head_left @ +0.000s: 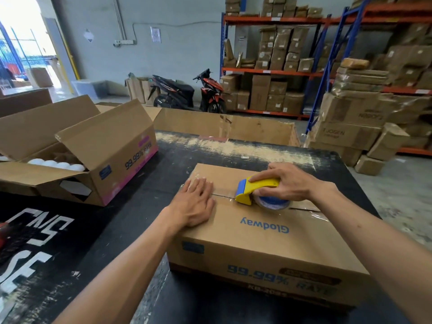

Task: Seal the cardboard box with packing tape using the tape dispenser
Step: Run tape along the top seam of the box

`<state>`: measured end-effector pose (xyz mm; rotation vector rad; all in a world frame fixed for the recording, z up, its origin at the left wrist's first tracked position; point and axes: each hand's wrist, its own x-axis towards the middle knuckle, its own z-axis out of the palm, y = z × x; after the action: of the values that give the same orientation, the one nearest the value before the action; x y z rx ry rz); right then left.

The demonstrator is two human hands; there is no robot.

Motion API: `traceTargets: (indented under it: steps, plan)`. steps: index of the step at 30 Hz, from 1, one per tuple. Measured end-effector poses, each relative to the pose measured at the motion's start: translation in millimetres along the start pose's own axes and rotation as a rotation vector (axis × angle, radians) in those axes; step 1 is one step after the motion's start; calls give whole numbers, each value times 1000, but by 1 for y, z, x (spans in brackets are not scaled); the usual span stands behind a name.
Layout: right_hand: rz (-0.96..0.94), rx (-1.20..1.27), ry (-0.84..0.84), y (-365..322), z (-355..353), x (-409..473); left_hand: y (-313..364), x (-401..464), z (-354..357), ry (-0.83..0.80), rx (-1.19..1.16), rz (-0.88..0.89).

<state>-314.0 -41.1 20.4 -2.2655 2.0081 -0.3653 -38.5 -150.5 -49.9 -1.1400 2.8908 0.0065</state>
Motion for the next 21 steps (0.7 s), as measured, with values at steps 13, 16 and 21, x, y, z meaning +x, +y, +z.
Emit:
traceTargets:
  steps: [13,16,21]
  plan:
    - [15,-19,-74,0,-2,4,20,10,12,-33,-138,125]
    - [26,16,-73,-2,-4,2,21,8,11,-34,-151,122]
    - [74,42,-80,-11,-5,-1,22,7,10,-39,-159,117]
